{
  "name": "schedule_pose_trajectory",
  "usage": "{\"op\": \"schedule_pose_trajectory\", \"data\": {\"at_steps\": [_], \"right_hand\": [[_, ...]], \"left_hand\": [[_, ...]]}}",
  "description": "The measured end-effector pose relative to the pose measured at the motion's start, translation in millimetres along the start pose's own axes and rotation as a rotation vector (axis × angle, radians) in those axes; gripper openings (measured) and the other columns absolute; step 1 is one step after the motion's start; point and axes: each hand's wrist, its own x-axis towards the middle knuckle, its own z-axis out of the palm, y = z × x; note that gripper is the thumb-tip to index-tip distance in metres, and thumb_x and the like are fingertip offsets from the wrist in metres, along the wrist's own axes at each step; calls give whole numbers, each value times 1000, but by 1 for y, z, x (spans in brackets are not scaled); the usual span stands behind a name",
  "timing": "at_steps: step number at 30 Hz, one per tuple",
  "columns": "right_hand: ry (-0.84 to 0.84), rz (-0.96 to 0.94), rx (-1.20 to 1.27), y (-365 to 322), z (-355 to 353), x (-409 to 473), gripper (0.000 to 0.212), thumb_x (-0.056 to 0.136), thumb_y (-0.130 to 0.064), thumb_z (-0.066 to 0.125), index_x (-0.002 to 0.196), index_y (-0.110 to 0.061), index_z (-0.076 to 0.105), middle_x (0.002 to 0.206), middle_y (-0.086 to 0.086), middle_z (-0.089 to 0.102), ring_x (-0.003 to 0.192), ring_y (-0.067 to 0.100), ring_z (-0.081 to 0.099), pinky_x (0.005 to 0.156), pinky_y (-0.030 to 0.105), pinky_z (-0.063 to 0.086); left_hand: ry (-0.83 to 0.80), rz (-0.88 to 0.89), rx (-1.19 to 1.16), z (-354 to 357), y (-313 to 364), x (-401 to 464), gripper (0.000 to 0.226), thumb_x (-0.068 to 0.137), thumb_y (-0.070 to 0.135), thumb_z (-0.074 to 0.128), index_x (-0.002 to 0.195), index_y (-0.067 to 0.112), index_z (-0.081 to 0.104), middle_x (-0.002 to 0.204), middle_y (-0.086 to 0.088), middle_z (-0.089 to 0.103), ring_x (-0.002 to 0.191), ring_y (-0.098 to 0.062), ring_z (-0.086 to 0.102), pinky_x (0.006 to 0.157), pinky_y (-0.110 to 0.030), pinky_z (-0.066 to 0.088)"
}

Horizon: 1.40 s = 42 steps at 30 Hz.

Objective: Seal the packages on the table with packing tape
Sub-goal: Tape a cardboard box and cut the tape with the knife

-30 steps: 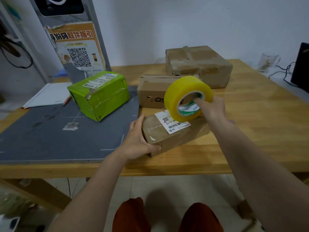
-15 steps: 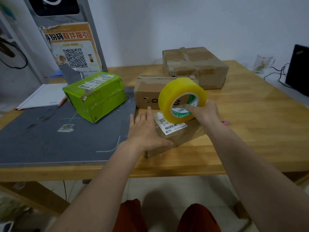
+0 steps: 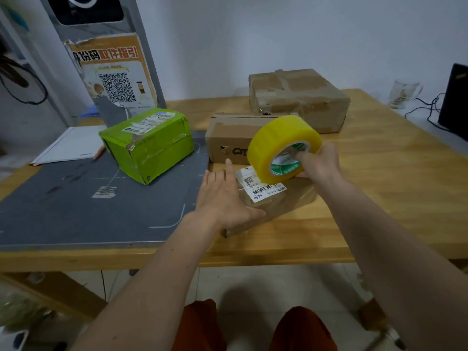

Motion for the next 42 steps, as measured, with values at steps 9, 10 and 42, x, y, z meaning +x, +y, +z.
{"op": "schedule_pose_trajectory", "data": {"at_steps": [9, 10, 42], "right_hand": [[264, -66, -165, 7, -42, 20, 13, 83, -28, 70, 83, -15, 70, 90, 11, 69, 89, 30, 64, 79, 43, 52], [270, -43, -121, 7, -40, 18, 16, 82, -31, 71, 76, -17, 68, 86, 10, 68, 87, 28, 64, 77, 41, 50], [253, 246, 360, 63, -60, 34, 18, 83, -20, 77, 95, -15, 64, 98, 8, 67, 104, 33, 63, 95, 55, 50]], "left_hand": [[25, 24, -13, -3, -16, -3, 138, 61, 81, 65, 152, 23, -21, 149, -8, 30, 143, -25, 21, 121, -37, 0], [23, 32, -15, -3, -16, -2, 137, 62, 81, 65, 152, 24, -22, 149, -7, 31, 143, -25, 21, 121, -38, 2], [-304, 2, 215, -29, 6, 32, 161, 28, 95, 61, 148, 34, -27, 161, -15, 13, 147, -37, 11, 117, -55, 4]]}}
